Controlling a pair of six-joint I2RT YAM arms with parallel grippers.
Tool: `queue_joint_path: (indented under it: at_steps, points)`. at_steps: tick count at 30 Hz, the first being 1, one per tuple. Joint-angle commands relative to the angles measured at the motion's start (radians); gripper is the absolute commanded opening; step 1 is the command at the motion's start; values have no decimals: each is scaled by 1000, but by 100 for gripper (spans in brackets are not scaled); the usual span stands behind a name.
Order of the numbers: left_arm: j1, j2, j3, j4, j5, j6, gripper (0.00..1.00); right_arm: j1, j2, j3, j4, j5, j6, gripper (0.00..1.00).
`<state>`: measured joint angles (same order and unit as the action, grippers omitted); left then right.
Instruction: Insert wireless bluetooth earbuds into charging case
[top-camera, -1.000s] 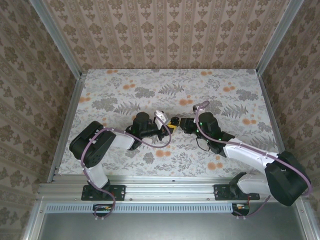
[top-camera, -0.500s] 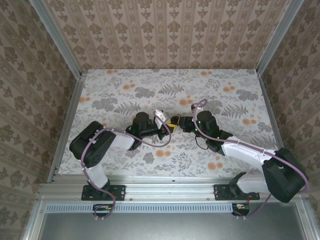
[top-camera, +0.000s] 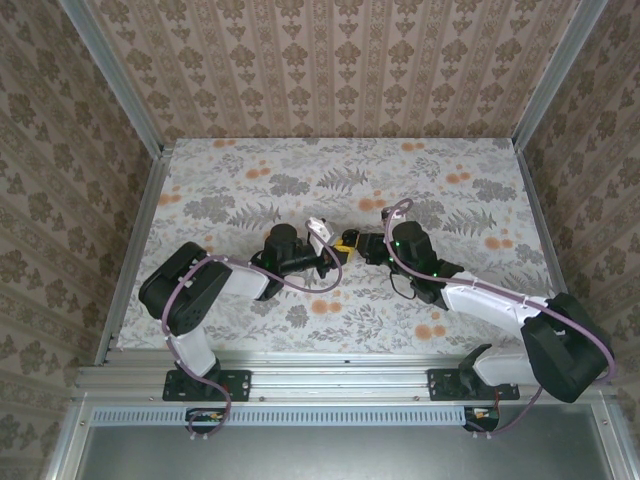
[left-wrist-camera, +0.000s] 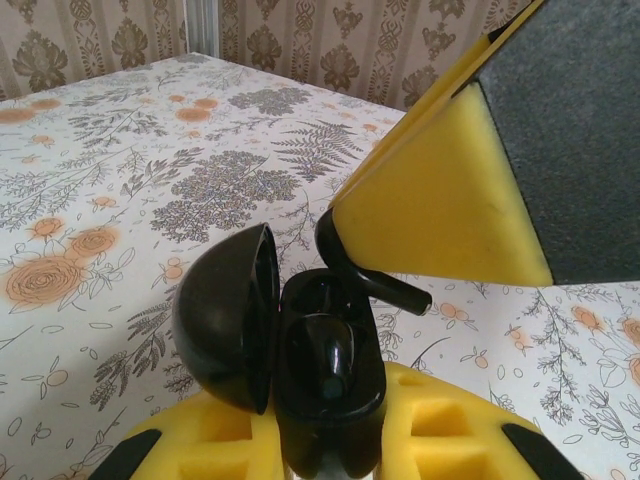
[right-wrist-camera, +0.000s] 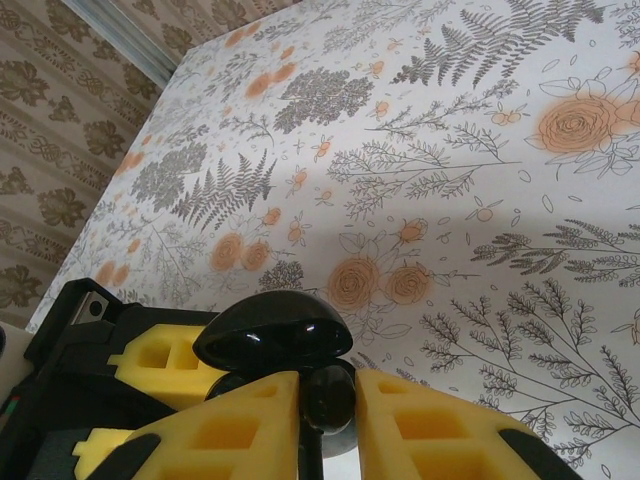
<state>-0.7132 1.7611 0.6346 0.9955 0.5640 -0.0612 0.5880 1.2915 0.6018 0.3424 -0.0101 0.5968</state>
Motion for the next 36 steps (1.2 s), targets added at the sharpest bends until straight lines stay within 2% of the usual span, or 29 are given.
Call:
queue_joint_path:
  at_steps: [1, 9, 16, 26, 36]
  points:
    - [-3, 3, -1, 37, 20, -23, 6, 6, -11, 20, 27, 15, -22, 21]
    - [-1, 2, -4, 37, 41, -53, 6, 6, -94, 33, -4, 32, -56, 21]
    - [5, -9, -3, 63, 129, -196, 6, 6, -140, 37, -8, 9, -103, 22]
    - [13, 3, -6, 230, 146, -384, 6, 5, -170, 38, -3, -31, -135, 22]
    - [21, 9, 16, 255, 154, -432, 6, 5, -155, 40, 25, -34, -130, 22]
